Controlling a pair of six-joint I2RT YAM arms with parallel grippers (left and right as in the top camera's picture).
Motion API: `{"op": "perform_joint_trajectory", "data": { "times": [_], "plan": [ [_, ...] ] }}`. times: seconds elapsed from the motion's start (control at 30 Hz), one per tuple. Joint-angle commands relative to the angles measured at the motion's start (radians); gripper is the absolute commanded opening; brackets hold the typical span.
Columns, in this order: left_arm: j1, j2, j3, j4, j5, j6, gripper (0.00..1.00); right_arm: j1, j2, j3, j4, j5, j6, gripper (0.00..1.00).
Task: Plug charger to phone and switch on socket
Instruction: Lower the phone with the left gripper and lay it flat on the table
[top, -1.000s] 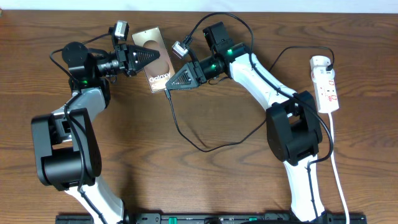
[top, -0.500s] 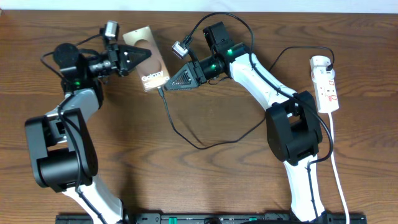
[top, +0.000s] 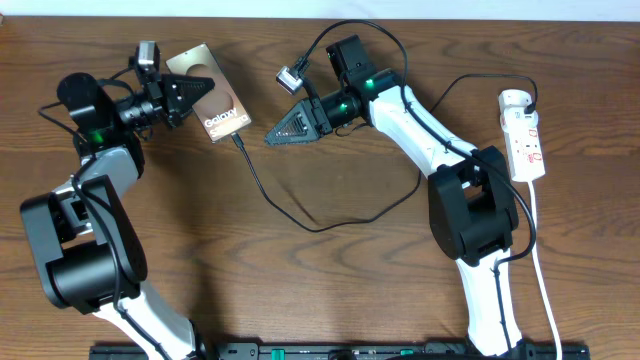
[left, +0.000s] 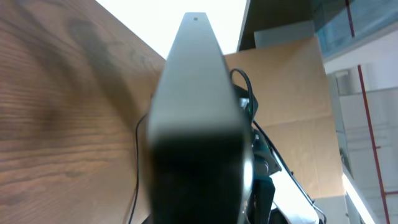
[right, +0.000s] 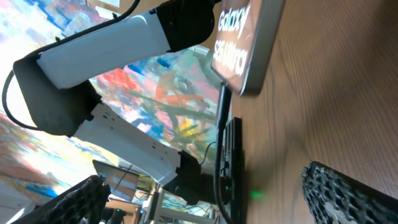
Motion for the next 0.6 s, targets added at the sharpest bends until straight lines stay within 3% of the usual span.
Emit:
{"op": "perform_joint_trajectory", "data": {
  "times": [0.0, 0.3, 0.57],
  "plan": [
    [0.020, -0.009, 0.014, -0.041, -0.041, 0.064, 0.08, -0.008, -0.003, 0.014, -0.001, -0.018, -0.007, 0.99],
    [0.025, -0.009, 0.014, -0.536, -0.137, 0.427, 0.07, -0.032, -0.003, 0.014, -0.001, -0.018, 0.016, 0.99],
    [0.025, -0.009, 0.014, -0.827, -0.230, 0.665, 0.07, -0.050, -0.003, 0.014, -0.001, -0.018, 0.016, 0.99]
  ]
}}
